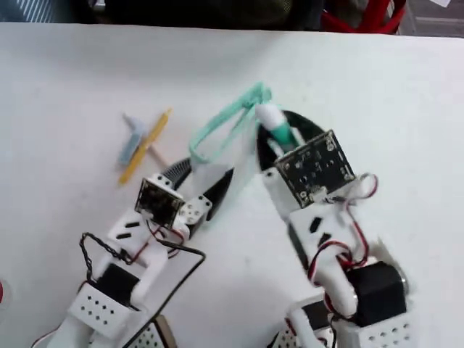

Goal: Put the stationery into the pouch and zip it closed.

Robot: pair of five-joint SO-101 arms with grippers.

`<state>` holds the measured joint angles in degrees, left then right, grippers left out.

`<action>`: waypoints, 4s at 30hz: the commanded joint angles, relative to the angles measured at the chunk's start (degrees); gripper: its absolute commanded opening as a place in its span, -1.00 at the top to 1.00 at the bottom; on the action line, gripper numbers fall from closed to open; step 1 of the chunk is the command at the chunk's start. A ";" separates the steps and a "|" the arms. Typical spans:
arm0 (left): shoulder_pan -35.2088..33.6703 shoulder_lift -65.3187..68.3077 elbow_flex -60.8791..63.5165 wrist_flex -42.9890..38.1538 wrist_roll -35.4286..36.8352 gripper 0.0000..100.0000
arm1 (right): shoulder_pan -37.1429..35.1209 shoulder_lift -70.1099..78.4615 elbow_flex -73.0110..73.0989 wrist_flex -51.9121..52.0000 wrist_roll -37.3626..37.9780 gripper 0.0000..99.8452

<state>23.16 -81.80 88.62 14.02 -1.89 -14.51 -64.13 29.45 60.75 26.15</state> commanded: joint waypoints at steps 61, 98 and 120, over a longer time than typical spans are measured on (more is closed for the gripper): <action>-0.04 -0.57 -0.44 -1.14 0.44 0.58 | 34.07 54.20 -9.41 4.88 27.08 0.96; -0.13 -0.75 -0.44 -1.32 0.44 0.57 | -20.79 21.14 -10.02 -14.99 -16.62 0.97; -0.22 -0.75 -0.53 -1.23 0.53 0.57 | -18.33 11.91 -8.97 -7.08 -16.09 0.44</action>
<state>23.34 -81.80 88.62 14.02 -1.71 -35.08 -51.38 26.29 52.04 9.80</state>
